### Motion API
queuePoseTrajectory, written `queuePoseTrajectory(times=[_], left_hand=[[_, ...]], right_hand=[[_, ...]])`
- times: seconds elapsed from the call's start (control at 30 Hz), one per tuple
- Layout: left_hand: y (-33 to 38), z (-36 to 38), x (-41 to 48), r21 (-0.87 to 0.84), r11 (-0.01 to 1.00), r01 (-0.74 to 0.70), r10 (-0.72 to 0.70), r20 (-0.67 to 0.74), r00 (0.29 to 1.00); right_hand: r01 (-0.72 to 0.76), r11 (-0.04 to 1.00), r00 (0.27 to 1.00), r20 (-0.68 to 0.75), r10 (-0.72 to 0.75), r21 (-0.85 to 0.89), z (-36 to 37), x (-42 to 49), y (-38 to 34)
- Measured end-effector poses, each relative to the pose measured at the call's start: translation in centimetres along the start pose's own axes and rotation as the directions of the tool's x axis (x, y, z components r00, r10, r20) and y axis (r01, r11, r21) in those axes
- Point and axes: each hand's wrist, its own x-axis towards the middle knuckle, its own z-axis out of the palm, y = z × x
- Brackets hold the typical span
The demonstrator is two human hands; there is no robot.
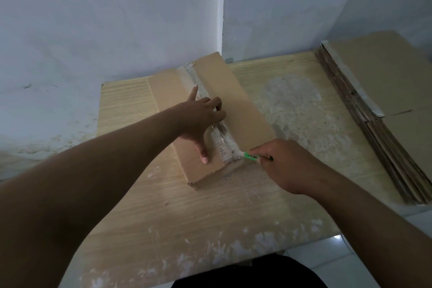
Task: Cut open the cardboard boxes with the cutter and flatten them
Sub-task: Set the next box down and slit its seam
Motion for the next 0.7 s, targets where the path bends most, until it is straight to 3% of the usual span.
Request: queuePoseTrajectory(times=[0.27,0.43,0.53,0.7], left_hand=[[0.0,0.2,0.1,-0.009,1.0,0.02,-0.02,-0.005,1.0],[0.0,0.2,0.4,0.064,0.998,-0.003,0.004,-0.014,1.0],[0.2,-0.1,0.2,0.118,0.993,-0.032,0.033,-0.011,0.999],[0.4,-0.2,0.4,0.06,0.996,-0.068,0.069,-0.012,0.998]], right_hand=[[-0.035,0.999,0.997,0.071,0.033,0.03,1.3,-1.6,0.9],[-0.138,0.962,0.988,0.105,0.116,0.236,1.0,-2.5,3.3],[-0.122,0.942,0.992,0.066,0.106,0.314,1.5,-2.7,3.7],[-0.108,0.899,0.994,0.043,0.099,0.425,1.3,-2.9,4.0]])
